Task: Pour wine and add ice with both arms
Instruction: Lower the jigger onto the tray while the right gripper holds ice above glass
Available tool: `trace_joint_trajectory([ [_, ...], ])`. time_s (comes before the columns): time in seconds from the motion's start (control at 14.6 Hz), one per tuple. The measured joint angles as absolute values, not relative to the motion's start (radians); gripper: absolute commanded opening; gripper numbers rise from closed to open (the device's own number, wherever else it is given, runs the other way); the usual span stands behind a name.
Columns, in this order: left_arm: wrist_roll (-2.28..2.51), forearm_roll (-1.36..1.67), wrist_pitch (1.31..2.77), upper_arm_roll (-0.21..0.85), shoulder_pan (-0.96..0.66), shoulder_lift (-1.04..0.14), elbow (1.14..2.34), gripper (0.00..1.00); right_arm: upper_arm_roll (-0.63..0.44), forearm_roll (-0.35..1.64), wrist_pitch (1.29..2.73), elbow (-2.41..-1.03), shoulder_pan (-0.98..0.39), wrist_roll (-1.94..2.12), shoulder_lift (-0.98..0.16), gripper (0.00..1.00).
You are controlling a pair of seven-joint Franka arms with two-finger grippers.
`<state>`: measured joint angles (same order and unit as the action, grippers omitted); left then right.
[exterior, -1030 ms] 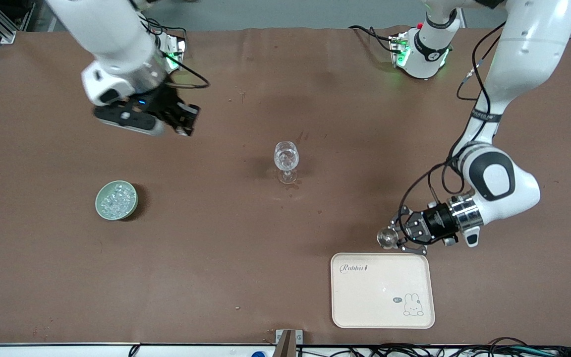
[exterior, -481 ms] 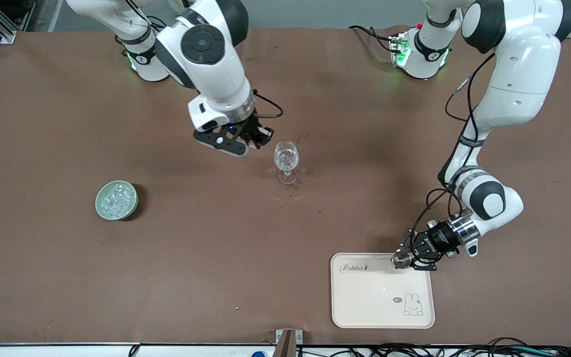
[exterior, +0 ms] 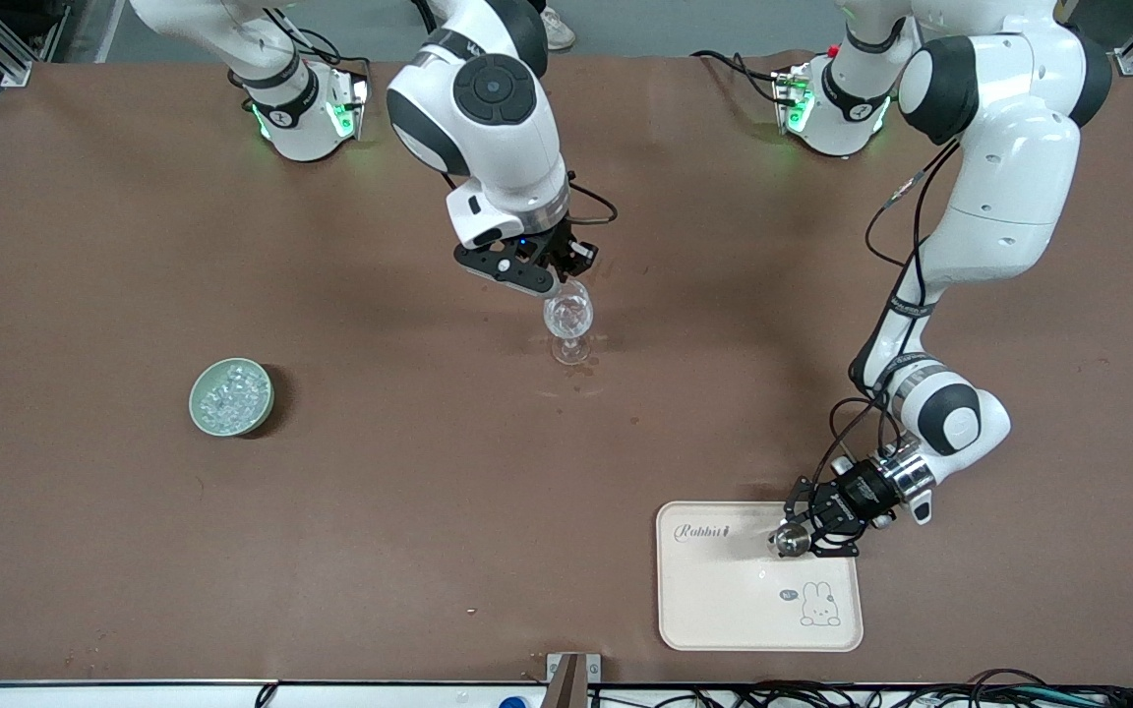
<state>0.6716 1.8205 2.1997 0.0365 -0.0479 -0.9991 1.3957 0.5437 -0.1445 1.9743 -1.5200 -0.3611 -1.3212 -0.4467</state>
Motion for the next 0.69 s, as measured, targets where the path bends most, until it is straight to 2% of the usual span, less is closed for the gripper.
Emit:
trace_joint_trajectory([
  [0.07, 0.672, 1.823, 2.2, 0.036, -0.048, -1.007, 1.39, 0.11, 0.544, -0.148, 1.981, -1.513, -0.363, -1.321, -0.459, 0.02],
  [0.14, 0.672, 1.825, 2.2, 0.036, -0.047, -1.013, 1.388, 0.24, 0.544, -0.161, 1.988, -1.506, -0.364, -1.321, -0.472, 0.02],
  [0.21, 0.672, 1.825, 2.2, 0.035, -0.046, -1.017, 1.388, 0.99, 0.544, -0.174, 1.991, -1.498, -0.365, -1.321, -0.486, 0.02],
  [0.69, 0.671, 1.822, 2.194, -0.012, -0.036, -1.01, 1.373, 1.0, 0.543, -0.21, 1.992, -1.476, -0.374, -1.321, -0.535, 0.09],
])
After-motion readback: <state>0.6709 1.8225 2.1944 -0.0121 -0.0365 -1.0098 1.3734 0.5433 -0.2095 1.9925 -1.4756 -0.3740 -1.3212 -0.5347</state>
